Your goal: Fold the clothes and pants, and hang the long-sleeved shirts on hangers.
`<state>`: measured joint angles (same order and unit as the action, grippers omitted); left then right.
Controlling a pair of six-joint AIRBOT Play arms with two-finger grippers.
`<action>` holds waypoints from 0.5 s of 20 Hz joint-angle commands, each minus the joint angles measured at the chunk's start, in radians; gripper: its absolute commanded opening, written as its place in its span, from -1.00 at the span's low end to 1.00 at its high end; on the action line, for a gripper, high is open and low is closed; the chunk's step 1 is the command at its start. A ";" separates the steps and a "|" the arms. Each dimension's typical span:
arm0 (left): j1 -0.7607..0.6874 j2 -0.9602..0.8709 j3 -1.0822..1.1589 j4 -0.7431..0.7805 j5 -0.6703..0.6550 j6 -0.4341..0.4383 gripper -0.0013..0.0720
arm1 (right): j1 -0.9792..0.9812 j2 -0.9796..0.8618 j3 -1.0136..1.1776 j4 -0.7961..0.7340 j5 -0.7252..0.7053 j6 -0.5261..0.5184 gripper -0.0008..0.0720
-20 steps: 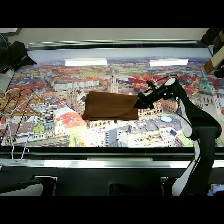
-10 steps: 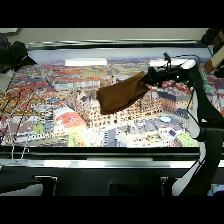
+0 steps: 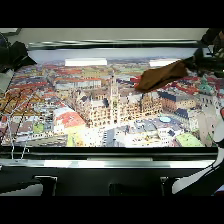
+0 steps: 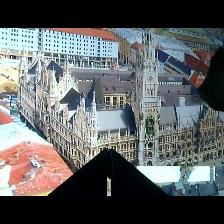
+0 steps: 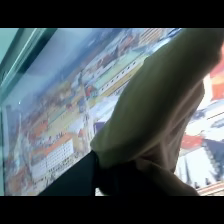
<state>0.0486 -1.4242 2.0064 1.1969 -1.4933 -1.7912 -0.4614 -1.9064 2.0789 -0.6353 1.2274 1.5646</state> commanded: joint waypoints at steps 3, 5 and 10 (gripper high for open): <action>0.000 0.000 0.000 0.000 0.000 0.004 -0.90 | -0.251 0.076 0.003 -0.120 -0.011 0.030 -0.90; 0.000 0.000 0.000 0.000 0.000 0.004 -0.90 | -0.327 0.077 -0.001 -0.151 0.011 0.051 -0.90; 0.000 0.000 0.000 0.000 -0.008 0.004 -0.90 | -0.442 0.077 -0.076 -0.372 0.197 0.154 -0.90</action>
<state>0.0486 -1.4242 2.0064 1.1973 -1.4948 -1.7878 -0.8406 -1.8324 2.0377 -0.8463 1.3014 1.6531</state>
